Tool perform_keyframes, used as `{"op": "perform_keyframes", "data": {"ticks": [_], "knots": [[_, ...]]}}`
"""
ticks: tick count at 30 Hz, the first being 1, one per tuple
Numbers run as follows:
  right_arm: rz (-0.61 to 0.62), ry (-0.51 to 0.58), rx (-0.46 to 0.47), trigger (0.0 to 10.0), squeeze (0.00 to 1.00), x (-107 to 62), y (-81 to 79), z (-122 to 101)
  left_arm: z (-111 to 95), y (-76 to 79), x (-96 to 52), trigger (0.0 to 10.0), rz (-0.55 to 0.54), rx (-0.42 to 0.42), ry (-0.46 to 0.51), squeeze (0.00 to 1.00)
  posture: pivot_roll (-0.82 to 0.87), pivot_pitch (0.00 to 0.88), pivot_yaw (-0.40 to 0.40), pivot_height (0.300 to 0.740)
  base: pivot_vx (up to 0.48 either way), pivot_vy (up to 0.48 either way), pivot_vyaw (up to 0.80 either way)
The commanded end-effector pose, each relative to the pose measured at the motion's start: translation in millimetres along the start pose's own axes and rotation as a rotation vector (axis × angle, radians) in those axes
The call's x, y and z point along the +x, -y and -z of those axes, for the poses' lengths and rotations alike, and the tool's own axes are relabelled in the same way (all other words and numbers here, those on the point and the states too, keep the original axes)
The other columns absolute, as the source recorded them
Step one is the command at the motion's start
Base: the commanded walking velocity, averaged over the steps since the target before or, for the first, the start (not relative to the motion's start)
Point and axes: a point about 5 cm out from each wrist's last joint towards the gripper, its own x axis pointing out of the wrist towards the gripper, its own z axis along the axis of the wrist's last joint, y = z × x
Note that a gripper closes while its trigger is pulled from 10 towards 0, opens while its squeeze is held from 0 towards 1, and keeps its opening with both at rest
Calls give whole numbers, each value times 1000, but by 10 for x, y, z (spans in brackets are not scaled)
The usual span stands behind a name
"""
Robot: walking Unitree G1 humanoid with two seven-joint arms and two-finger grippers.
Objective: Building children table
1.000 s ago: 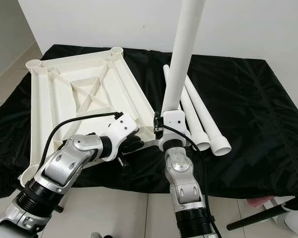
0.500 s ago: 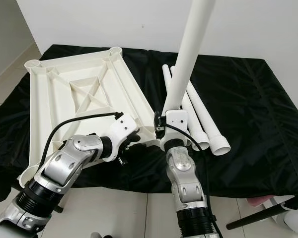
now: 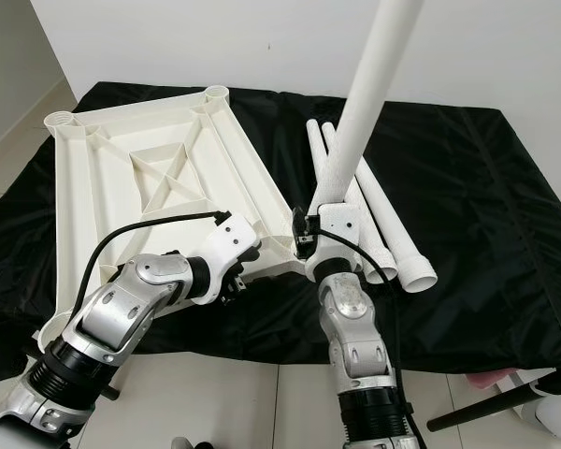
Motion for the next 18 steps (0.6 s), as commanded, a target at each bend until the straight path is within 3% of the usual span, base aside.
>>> {"op": "perform_keyframes", "data": {"ticks": [1, 8, 14, 18], "knots": [[-28, 69, 17, 10000, 0, 25, -18, -157, 5, 5, -6, 10000, 6, 7, -1, 0, -81, 150, 30, 740, 0, 0, 0], [-101, 151, 57, 10000, 0, 79, -56, -368, 4, -6, -2, 10000, 1, 8, 0, 0, -83, 147, 27, 740, 0, 0, 0], [-124, 116, 38, 10000, 0, 87, 36, -310, -1, -42, -15, 10000, -22, 6, 8, 0, -81, 144, 24, 740, 0, 0, 0], [-181, 61, -8, 10000, 0, 111, 159, -267, -61, -211, -129, 10000, -74, -15, 51, 0, -81, 136, 19, 740, 0, 0, 0]]}}
